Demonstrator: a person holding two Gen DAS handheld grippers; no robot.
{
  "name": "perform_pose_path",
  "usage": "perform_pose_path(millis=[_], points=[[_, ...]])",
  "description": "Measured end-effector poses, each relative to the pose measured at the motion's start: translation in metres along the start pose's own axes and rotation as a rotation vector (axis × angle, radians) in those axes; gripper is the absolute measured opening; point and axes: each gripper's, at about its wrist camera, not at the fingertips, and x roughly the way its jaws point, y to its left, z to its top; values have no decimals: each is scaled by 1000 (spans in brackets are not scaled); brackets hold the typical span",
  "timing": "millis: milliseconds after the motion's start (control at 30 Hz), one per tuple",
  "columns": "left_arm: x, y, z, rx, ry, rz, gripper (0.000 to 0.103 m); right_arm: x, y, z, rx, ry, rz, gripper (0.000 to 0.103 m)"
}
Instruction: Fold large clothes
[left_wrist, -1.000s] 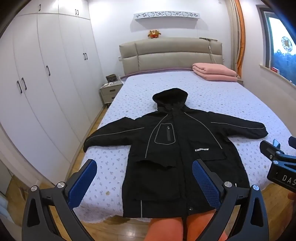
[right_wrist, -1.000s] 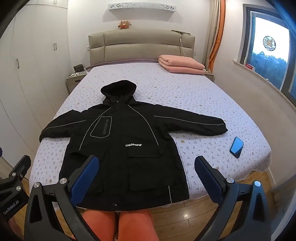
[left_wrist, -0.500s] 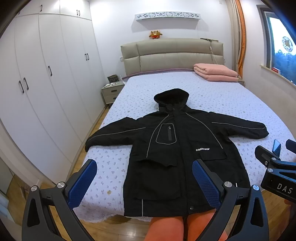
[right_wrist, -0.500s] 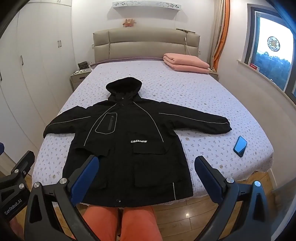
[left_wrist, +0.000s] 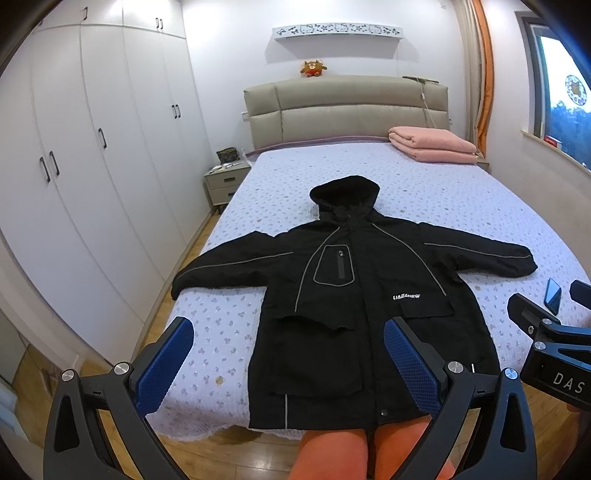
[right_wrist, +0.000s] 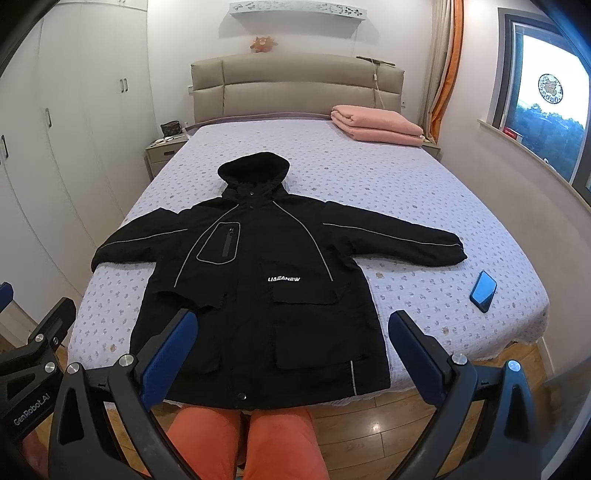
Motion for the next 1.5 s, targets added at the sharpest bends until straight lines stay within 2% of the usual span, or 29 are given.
perform_pose_path(millis=[1233, 1500], points=[[-27, 9, 0, -17, -44, -13, 103, -23, 19, -1, -45, -41, 2, 103], [-42, 12, -4, -20, -72, -25, 103, -35, 19, -6, -54, -67, -44, 103]])
